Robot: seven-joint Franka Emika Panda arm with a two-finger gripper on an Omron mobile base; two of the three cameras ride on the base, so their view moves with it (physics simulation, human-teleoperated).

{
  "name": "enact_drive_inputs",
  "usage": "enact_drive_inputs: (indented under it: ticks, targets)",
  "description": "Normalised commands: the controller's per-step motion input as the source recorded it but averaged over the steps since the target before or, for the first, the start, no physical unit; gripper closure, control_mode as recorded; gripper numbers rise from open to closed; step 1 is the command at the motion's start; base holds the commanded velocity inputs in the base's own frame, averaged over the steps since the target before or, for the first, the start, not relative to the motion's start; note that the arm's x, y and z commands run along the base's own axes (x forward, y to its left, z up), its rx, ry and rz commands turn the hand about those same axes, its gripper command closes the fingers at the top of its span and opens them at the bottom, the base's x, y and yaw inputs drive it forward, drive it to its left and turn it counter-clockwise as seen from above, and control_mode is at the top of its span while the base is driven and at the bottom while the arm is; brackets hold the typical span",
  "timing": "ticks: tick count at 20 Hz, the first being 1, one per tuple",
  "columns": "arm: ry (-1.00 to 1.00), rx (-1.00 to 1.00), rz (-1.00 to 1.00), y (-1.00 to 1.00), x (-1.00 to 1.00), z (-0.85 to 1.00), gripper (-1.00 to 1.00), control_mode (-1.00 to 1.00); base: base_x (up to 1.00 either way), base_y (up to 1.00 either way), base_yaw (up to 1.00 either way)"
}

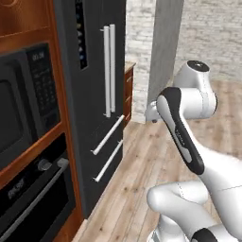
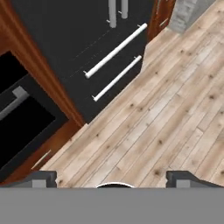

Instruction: Navigate to the electric kettle.

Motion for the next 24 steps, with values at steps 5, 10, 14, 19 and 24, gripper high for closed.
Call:
enact_drive_inputs:
  ticks: [5,10,14,19,24]
  targets:
    - [0.00,0.00,0.00,0.00,0.00,0.00,-1.00,1.00,0.03,-0.57,-0.77]
    - [0.00,0.00,0.00,0.00,0.00,0.00,-1.00,1.00,0.14,-0.35,-0.72]
    - [0.00,0.00,0.00,0.00,0.00,0.00,-1.00,1.00,0.25,-0.36,-0.66]
    - [0.00,0.00,0.00,0.00,0.00,0.00,-1.00,1.00,0.57,-0.42,-0.50]
    - [0.00,0.00,0.00,0.00,0.00,0.00,-1.00,1.00,1.00,-0.99,-0.02]
